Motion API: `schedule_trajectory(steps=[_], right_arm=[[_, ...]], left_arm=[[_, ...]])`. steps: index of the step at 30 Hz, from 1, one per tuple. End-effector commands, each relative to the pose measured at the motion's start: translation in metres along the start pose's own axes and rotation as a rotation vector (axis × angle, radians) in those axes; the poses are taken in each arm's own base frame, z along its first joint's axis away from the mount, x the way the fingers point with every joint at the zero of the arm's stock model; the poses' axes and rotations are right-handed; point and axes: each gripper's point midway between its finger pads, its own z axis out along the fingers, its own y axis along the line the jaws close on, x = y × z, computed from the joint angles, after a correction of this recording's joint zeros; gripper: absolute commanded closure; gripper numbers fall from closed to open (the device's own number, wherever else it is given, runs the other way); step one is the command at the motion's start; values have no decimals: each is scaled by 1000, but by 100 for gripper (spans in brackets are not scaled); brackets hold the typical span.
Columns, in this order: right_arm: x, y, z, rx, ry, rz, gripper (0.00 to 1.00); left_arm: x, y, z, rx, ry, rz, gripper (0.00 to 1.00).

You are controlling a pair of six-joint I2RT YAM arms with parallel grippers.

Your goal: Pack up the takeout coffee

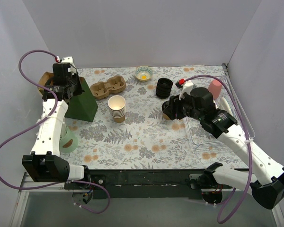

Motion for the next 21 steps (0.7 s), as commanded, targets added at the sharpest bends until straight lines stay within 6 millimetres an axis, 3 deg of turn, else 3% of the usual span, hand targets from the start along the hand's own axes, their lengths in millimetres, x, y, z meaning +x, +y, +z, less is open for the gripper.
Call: schedule_trajectory(steps=[1, 5, 6, 13, 21], right_arm=[[-23, 8, -11, -26, -81, -18, 44], [-24, 10, -12, -32, -84, -19, 44], [-24, 11, -13, -37, -84, -18, 44], [-26, 13, -15, -45, -84, -22, 44], [-34, 15, -24, -44, -80, -27, 44]], left_arm=[[-23, 9, -19, -52, -62, -9, 100], [-42, 10, -38, -56, -101, -16, 100], [-55, 10, -48, -56, -135, -21, 100], [-88, 8, -101, -34, -255, -43, 100], [-111, 15, -153, -36, -402, -95, 100]])
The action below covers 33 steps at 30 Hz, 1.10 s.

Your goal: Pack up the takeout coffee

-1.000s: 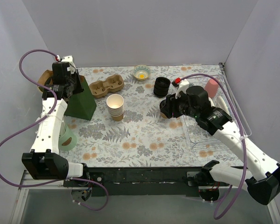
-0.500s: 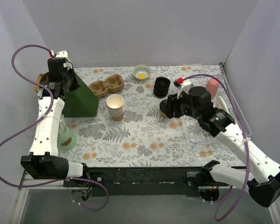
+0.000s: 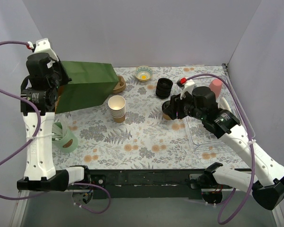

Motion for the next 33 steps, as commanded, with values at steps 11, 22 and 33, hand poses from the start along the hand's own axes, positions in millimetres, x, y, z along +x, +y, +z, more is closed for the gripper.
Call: schedule_trajectory(steps=[11, 22, 33], right_arm=[[-46, 23, -35, -73, -140, -56, 44], [-37, 16, -33, -40, -102, -50, 44], [-36, -10, -26, 84, -97, -135, 44]], left_arm=[[-68, -15, -88, 145, -263, -79, 100], [-60, -54, -151, 435, -331, -89, 100], [-10, -82, -207, 707, -248, -103, 100]])
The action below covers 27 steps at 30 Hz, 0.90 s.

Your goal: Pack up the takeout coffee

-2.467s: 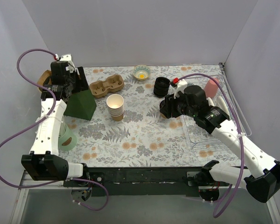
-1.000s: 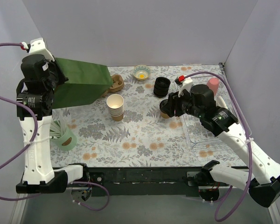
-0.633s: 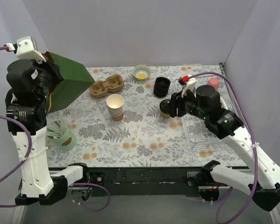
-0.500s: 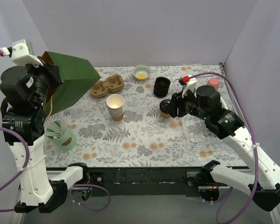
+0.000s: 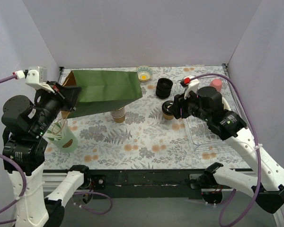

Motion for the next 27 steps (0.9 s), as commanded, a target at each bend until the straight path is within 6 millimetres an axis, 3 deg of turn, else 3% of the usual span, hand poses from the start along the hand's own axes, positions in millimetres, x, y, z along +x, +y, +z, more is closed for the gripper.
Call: schedule_trajectory(steps=[1, 6, 10, 13, 20, 23, 27], right_arm=[[-15, -8, -1, 42, -37, -56, 44], [-2, 0, 1, -9, -32, -43, 44], [9, -1, -2, -10, -20, -36, 44], [8, 1, -10, -16, -28, -38, 44], [7, 7, -30, -41, -65, -28, 44], [9, 7, -34, -40, -74, -27, 44], [13, 8, -37, -48, -73, -23, 43]], left_arm=[[-7, -35, -31, 139, -22, -50, 100], [-2, -45, -53, 173, -12, -78, 100], [-14, -54, -75, 191, -43, -78, 100], [-9, -58, -79, 204, -7, -109, 100], [51, -49, -74, 202, 151, -179, 100], [66, -50, -74, 219, 195, -212, 100], [99, -37, -66, 175, 274, -263, 100]])
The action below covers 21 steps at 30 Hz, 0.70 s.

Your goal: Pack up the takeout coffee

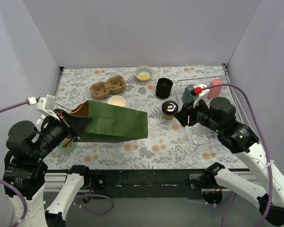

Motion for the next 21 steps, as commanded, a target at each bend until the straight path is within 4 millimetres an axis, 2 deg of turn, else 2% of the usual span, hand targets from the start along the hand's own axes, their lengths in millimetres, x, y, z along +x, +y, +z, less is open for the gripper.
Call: schedule_trajectory(steps=[1, 10, 12, 17, 21], right_arm=[[9, 4, -1, -24, 14, 9, 43], [13, 6, -9, -37, -14, 6, 43], [15, 6, -9, -38, -14, 7, 43], [24, 8, -4, -53, -6, 14, 43], [30, 18, 0, -112, 1, 50, 42]], left_arm=[[25, 9, 1, -14, 60, -68, 100], [58, 32, 10, -58, 121, -137, 100], [57, 34, 11, -65, 114, -139, 100], [55, 52, 21, -144, 118, -158, 100], [58, 61, 29, -171, 145, -194, 100]])
